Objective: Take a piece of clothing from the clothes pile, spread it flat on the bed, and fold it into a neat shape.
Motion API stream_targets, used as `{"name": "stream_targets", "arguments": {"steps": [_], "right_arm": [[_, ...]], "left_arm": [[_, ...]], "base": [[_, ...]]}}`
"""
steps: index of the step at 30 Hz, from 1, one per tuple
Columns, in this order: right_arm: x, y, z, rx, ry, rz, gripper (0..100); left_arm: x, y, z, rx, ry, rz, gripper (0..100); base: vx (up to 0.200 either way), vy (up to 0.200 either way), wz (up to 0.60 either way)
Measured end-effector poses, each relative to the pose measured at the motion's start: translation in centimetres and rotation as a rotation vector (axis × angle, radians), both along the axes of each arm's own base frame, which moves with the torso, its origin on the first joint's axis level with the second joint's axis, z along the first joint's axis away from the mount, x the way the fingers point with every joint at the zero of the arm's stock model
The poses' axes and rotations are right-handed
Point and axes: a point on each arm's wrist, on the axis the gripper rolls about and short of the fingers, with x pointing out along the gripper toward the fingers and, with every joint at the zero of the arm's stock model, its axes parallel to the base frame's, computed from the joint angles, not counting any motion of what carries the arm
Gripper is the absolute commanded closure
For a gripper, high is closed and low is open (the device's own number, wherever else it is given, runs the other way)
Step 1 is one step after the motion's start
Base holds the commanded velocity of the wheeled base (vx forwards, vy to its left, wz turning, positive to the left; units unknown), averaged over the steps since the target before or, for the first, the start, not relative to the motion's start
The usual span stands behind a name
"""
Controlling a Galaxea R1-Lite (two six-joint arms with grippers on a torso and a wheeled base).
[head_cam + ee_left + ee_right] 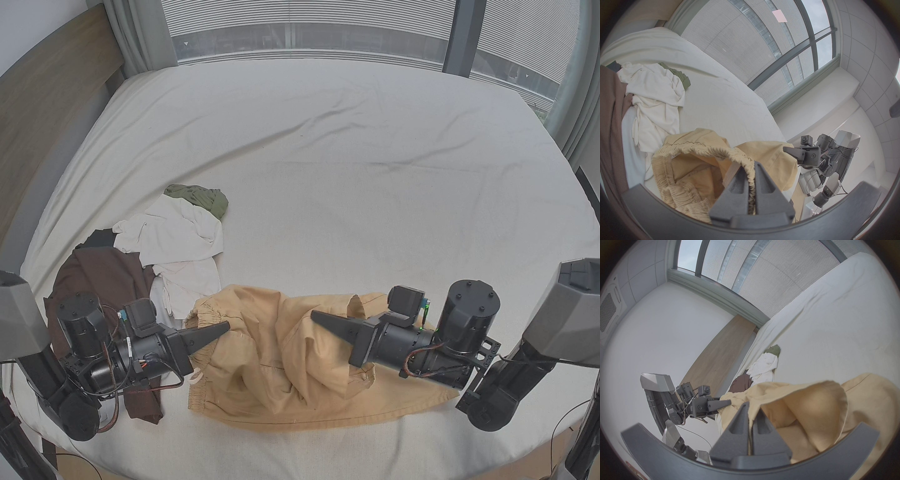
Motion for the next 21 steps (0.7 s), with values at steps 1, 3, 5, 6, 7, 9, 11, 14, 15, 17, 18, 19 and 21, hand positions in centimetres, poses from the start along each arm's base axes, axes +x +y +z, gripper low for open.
{"name": "stream_targets", "arguments": {"steps": [1,3,5,6,7,9,11,14,15,17,18,19,21], "right_arm": [[-0.1,-0.3,0.0,-0.012,-0.010,-0.004,100],[-0.3,-0.7,0.0,-0.029,-0.029,-0.009,100],[-0.6,-1.3,0.1,-0.034,-0.049,-0.003,100],[-0.7,-1.3,0.1,-0.034,-0.051,-0.001,100],[-1.0,-1.8,0.1,-0.034,-0.064,0.010,100],[-1.2,-2.2,0.1,-0.037,-0.067,0.011,100],[-1.2,-2.4,0.2,-0.038,-0.069,0.010,100],[-1.1,-2.9,0.4,-0.035,-0.072,0.001,100],[-1.0,-3.1,0.5,-0.033,-0.075,-0.001,100],[-0.8,-3.5,0.8,-0.028,-0.080,0.004,100],[-0.7,-3.8,0.9,-0.025,-0.082,0.001,100],[-0.7,-3.9,1.0,-0.023,-0.084,-0.001,100],[-0.5,-4.3,1.2,-0.018,-0.087,-0.011,100]], "left_arm": [[0.0,0.0,0.1,-0.001,-0.003,-0.001,100],[-0.1,0.0,0.3,-0.003,-0.011,-0.003,100],[-0.2,-0.1,0.4,-0.005,-0.017,-0.006,100],[-0.2,-0.1,0.4,-0.005,-0.017,-0.006,100],[-0.2,-0.1,0.5,-0.006,-0.021,-0.007,100],[-0.2,-0.2,0.6,-0.007,-0.022,-0.009,100],[-0.2,-0.2,0.6,-0.008,-0.025,-0.009,100],[-0.2,-0.2,0.7,-0.009,-0.029,-0.009,100],[-0.2,-0.2,0.7,-0.009,-0.030,-0.009,100],[-0.2,-0.2,0.8,-0.010,-0.033,-0.008,100],[-0.2,-0.2,0.8,-0.010,-0.034,-0.008,100],[-0.2,-0.2,0.8,-0.011,-0.035,-0.008,100],[-0.1,-0.2,0.9,-0.012,-0.038,-0.008,100]], "base": [[0.000,0.000,0.00],[0.000,0.000,0.00],[0.000,0.000,0.00],[0.000,0.000,0.00],[0.000,0.000,0.00],[0.000,0.000,0.00],[0.000,0.000,0.00],[0.000,0.000,0.00],[0.000,0.000,0.00],[0.000,0.000,0.00],[0.000,0.000,0.00],[0.000,0.000,0.00],[0.000,0.000,0.00]]}}
